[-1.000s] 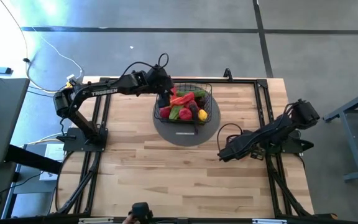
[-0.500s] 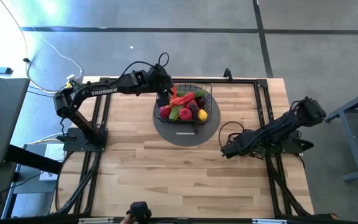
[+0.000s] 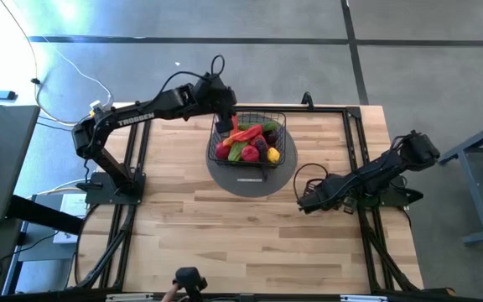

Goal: Build produce basket
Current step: Put the bottom carrot into the wire basket, then return to Home Position

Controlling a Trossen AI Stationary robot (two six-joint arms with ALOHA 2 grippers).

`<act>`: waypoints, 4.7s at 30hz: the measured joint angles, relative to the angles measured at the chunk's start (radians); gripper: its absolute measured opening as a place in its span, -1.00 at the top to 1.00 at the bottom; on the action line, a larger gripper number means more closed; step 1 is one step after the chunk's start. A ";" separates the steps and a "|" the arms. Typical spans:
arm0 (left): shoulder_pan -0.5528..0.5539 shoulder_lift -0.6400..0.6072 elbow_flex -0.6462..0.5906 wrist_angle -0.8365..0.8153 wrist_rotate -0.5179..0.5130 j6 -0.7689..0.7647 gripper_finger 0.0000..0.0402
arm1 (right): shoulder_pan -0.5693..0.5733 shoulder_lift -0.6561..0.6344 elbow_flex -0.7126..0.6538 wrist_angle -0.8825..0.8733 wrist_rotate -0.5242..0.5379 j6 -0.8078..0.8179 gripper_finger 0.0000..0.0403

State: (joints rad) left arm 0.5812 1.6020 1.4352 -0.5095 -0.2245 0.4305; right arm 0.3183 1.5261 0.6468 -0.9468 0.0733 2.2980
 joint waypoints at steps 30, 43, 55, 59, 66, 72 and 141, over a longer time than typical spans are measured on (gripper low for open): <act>0.001 -0.027 0.053 -0.184 0.202 -0.178 -0.05 | -0.102 -0.149 0.335 -0.185 0.714 -0.403 0.94; -0.002 -0.236 -0.053 -0.181 0.270 -0.270 -0.05 | -0.333 -0.189 0.464 0.140 0.784 -1.111 0.94; -0.002 -0.485 -0.345 -0.087 0.303 -0.392 -0.05 | -0.486 -0.157 0.463 0.361 0.467 -1.452 0.87; -0.008 -0.561 -0.427 -0.061 0.304 -0.418 -0.05 | -0.509 -0.114 0.463 0.411 0.362 -1.475 0.86; -0.040 -0.692 -0.562 -0.010 0.304 -0.505 -0.05 | -0.522 -0.025 0.463 0.488 0.244 -1.489 0.86; -0.087 -0.803 -0.663 0.057 0.306 -0.557 -0.05 | -0.522 0.002 0.462 0.552 0.218 -1.487 0.85; -0.375 -1.580 -1.392 0.468 0.371 -0.840 -0.05 | -0.356 -0.240 0.649 0.574 0.291 -1.921 0.09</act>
State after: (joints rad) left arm 0.2062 0.0216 0.0429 -0.0410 0.1462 -0.4091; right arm -0.0380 1.2860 1.2958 -0.3728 0.3642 0.3768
